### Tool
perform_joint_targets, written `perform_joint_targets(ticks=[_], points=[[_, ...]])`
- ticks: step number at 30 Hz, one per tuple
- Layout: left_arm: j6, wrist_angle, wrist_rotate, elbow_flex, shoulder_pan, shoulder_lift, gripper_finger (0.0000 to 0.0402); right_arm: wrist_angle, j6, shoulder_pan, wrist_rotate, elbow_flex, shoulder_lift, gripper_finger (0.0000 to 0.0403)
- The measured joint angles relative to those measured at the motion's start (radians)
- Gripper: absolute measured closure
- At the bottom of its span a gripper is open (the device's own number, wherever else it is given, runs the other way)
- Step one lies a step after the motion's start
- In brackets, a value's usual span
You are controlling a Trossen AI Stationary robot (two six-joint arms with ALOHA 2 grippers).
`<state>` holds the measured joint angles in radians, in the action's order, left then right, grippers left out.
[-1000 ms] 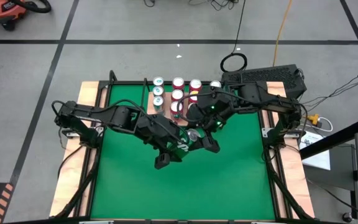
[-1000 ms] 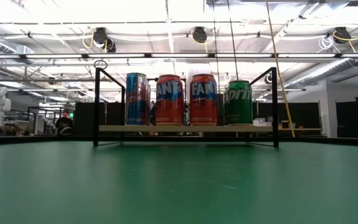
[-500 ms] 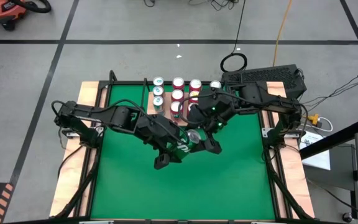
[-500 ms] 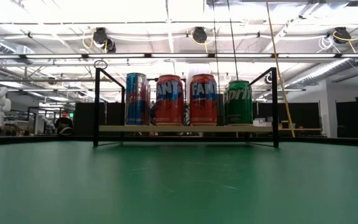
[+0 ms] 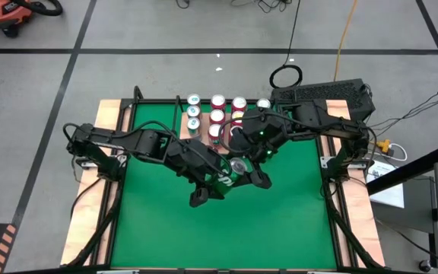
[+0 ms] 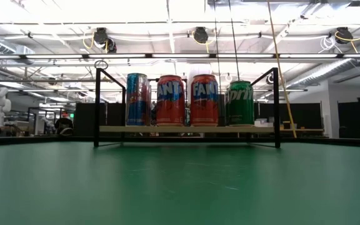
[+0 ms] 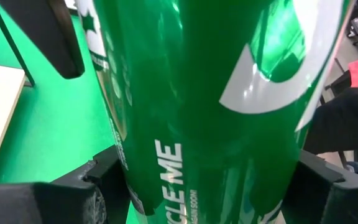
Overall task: Place canned beverage on shelf
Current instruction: Put the green soda can on the shelf aligned with the other green soda cans
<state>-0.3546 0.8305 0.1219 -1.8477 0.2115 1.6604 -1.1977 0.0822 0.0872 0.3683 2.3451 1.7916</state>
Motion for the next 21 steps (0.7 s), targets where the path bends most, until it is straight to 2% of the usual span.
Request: perform_joint_targets(ticks=[11,18,21], points=[[0.021,0.001,-0.001,0.000,0.000,0.000,0.0110,0.002,0.010,0.000,0.000,0.000,0.000,0.0052],[-0.003,-0.002,-0.010,0.000,0.001,0.000,0.0110,0.002,0.032,0.000,0.027,0.000,0.000,0.0111],[-0.013,-0.002,-0.013,0.000,0.001,0.000,0.0106,0.002,0.032,0.000,0.027,0.000,0.000,0.0112]])
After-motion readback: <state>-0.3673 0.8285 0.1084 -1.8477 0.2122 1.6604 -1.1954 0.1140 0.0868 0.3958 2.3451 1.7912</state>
